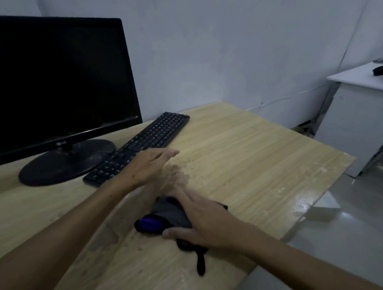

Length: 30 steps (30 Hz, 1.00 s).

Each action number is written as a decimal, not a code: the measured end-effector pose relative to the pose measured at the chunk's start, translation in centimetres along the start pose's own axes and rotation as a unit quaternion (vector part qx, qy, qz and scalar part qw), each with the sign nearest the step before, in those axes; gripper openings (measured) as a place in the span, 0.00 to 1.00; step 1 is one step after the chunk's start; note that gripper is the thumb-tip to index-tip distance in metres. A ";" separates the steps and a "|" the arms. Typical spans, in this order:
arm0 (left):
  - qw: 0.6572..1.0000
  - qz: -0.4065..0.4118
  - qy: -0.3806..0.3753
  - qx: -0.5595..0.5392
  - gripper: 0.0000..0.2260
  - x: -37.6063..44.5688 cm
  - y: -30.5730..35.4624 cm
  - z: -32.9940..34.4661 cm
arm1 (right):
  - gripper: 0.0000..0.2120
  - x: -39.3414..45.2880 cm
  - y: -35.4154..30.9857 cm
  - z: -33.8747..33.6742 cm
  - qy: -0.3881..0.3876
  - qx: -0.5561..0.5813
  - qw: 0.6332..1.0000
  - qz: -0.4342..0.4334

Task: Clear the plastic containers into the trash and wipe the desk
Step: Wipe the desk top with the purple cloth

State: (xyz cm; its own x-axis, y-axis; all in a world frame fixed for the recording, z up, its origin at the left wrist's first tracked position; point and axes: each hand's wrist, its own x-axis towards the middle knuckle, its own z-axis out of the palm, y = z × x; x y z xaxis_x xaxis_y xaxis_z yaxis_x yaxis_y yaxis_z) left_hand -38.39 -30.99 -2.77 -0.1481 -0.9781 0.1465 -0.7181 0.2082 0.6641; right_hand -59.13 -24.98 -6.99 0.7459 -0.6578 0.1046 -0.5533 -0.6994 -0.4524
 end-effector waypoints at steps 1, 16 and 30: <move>1.000 0.002 -0.005 0.002 0.18 0.2 0.2 0.1 | 0.31 -0.4 0.4 -0.2 0.023 0.001 1.000 0.001; 0.999 0.034 -0.035 -0.017 0.19 -0.4 3.2 -0.8 | 0.18 -6.2 3.0 -9.7 0.002 0.338 0.907 0.252; 0.996 0.061 -0.058 -0.029 0.19 0.7 4.9 2.0 | 0.29 -5.6 -0.9 1.0 0.035 -0.146 0.983 0.101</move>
State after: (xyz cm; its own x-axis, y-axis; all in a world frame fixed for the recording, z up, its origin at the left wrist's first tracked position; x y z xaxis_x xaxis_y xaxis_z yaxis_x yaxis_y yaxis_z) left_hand -43.37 -30.67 -0.87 -0.3120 -0.9388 0.1460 -0.6495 0.3229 0.6884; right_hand -62.42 -20.42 -8.02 0.5880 -0.8021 0.1043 -0.7783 -0.5961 -0.1970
